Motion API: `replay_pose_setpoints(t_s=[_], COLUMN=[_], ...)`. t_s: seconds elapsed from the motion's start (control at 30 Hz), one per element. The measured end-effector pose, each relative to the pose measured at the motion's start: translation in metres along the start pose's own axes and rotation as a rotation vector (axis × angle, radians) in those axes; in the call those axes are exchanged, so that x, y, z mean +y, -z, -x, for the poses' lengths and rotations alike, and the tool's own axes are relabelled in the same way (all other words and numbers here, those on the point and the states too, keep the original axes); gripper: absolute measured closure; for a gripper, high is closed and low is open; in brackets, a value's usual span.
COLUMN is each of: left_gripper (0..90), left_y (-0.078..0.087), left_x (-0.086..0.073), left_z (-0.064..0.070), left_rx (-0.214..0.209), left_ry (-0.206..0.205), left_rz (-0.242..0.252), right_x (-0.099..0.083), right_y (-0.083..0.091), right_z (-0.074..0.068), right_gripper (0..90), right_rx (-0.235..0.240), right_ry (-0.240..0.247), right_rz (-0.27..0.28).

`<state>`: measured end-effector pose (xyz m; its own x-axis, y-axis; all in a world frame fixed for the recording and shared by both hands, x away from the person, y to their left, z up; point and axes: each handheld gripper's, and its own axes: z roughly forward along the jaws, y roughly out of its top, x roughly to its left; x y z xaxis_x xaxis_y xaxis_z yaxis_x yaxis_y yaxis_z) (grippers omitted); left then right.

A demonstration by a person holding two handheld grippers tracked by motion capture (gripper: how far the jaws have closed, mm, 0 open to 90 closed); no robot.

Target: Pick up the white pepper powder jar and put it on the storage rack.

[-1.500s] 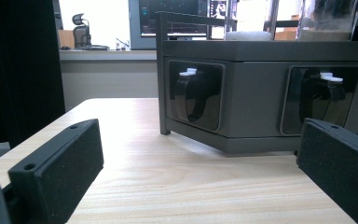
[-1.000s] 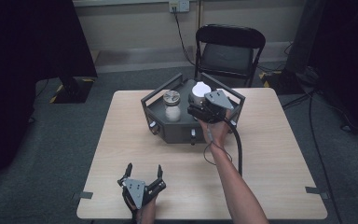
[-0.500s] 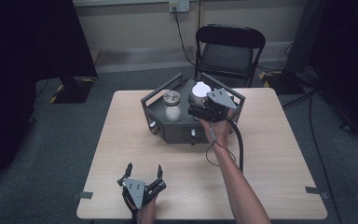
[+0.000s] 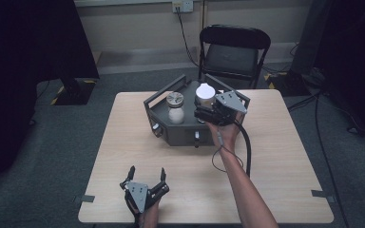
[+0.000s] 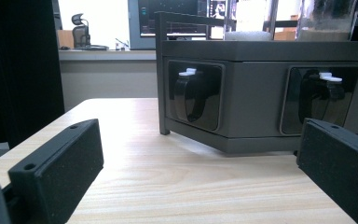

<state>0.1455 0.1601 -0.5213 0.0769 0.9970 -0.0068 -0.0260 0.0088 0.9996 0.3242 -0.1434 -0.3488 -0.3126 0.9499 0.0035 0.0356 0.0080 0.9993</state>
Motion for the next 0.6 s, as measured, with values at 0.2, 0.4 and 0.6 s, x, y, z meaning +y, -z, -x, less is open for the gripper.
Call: replay_pose_setpoints(t_s=[0.2,0.4,0.6], left_gripper=[0.0,0.0,0.0], left_y=[0.0,0.0,0.0], left_x=[0.0,0.0,0.0], left_z=[0.0,0.0,0.0], left_rx=[0.0,0.0,0.001], left_ry=[0.0,-0.001,-0.002], left_rz=[0.0,0.0,-0.001], right_x=[-0.004,-0.008,-0.013], right_y=[0.014,0.025,0.036], right_z=[0.002,0.004,0.005], right_gripper=[0.0,0.0,0.0], right_rx=[-0.002,-0.001,0.015], right_ry=[-0.003,-0.007,-0.007], right_rz=[0.028,0.049,0.067])
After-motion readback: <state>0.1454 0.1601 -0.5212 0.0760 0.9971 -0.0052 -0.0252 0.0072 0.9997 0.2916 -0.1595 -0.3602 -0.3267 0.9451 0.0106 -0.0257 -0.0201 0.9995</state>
